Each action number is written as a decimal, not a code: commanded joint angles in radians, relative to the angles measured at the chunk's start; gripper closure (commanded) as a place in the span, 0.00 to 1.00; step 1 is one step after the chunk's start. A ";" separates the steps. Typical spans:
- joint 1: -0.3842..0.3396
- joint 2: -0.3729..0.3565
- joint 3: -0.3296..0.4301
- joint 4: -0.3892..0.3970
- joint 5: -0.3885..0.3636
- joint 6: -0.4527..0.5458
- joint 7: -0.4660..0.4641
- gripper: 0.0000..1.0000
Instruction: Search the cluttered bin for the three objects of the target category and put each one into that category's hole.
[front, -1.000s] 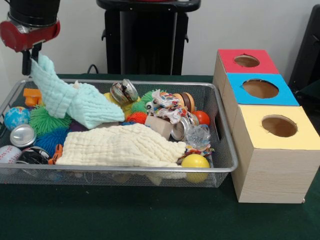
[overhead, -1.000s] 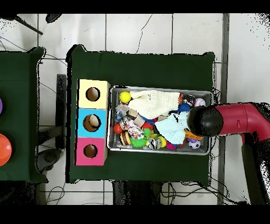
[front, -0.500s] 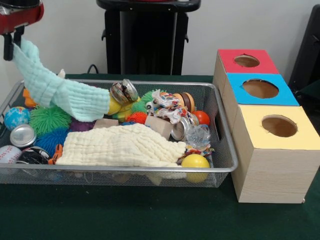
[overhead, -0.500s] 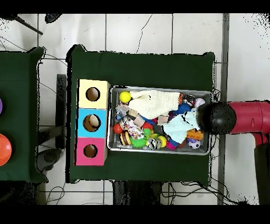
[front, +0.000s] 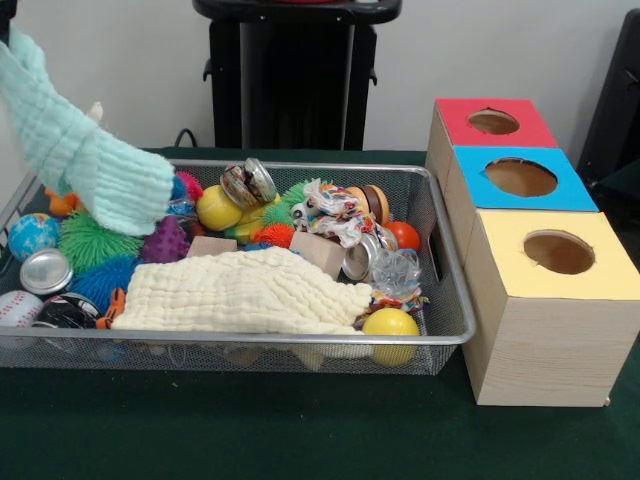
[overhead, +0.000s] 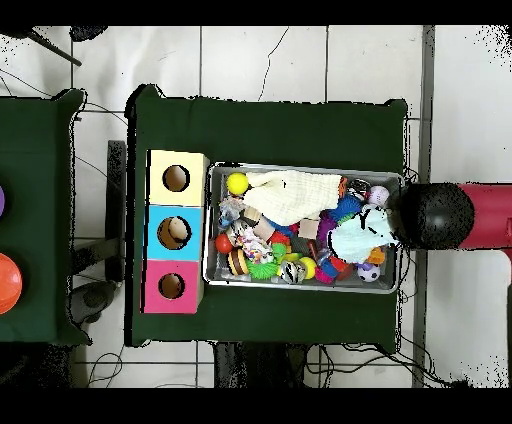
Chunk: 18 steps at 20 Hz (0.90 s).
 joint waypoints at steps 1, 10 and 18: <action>-0.018 -0.048 0.041 -0.075 0.029 0.172 -0.349 1.00; -0.032 -0.047 0.036 -0.092 0.039 0.171 -0.363 1.00; -0.042 -0.013 -0.039 0.013 0.207 0.051 0.070 1.00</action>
